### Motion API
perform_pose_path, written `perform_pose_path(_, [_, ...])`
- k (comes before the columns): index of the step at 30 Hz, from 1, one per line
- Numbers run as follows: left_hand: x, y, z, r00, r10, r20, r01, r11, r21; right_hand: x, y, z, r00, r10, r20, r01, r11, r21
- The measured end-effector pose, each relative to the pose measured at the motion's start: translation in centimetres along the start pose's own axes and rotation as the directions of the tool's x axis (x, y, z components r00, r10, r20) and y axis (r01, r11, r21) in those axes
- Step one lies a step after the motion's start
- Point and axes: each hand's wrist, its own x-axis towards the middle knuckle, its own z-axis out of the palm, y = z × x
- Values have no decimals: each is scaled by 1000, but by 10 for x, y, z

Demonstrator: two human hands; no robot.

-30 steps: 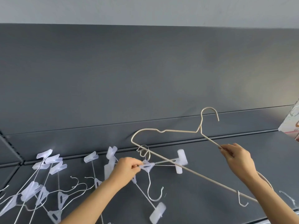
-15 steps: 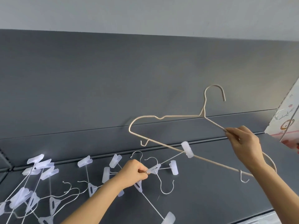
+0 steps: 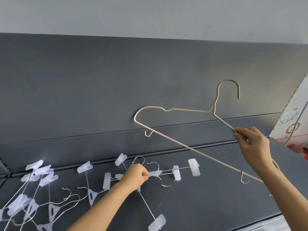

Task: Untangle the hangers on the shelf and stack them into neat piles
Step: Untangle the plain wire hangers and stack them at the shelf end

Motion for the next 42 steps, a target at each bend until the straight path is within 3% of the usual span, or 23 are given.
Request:
perform_pose_path(7, [-2, 2, -6, 999, 39, 5, -40, 998, 42, 0, -17, 10, 997, -58, 41, 55, 995, 82])
perform_pose_path(13, [-16, 20, -13, 1000, -8, -27, 19, 900, 435, 14, -38, 5, 993, -109, 36, 103, 986, 131])
perform_pose_path(17, [-20, 20, 12, 998, -59, 18, 48, 925, 377, 18, -53, 5, 982, -181, 50, 174, 977, 123])
perform_pose_path(20, [-29, 22, 11, 993, 12, -120, 24, 955, 295, 13, -57, 8, 975, -204, 94, 192, 974, 122])
perform_pose_path(22, [-39, 25, -4, 940, 118, -320, -39, 969, 243, 9, -57, 12, 970, -214, 119, 199, 972, 123])
perform_pose_path(25, [-53, 30, -33, 735, 317, -600, -220, 948, 231, 1, -59, 19, 962, -225, 155, 204, 968, 144])
perform_pose_path(27, [-62, 34, -51, 595, 367, -715, -245, 930, 273, -5, -62, 24, 952, -241, 187, 211, 963, 168])
perform_pose_path(29, [-68, 35, -66, 537, 370, -758, -192, 929, 317, -10, -66, 28, 939, -262, 225, 219, 955, 198])
perform_pose_path(32, [-76, 30, -81, 537, 364, -761, -70, 918, 389, -18, -75, 34, 911, -298, 285, 232, 942, 245])
perform_pose_path(36, [-97, 14, -93, 517, 384, -765, -16, 898, 440, -28, -85, 41, 885, -311, 345, 202, 927, 316])
perform_pose_path(42, [-137, -9, -106, 593, 341, -729, -19, 911, 411, -48, -111, 48, 834, -340, 434, 203, 921, 331])
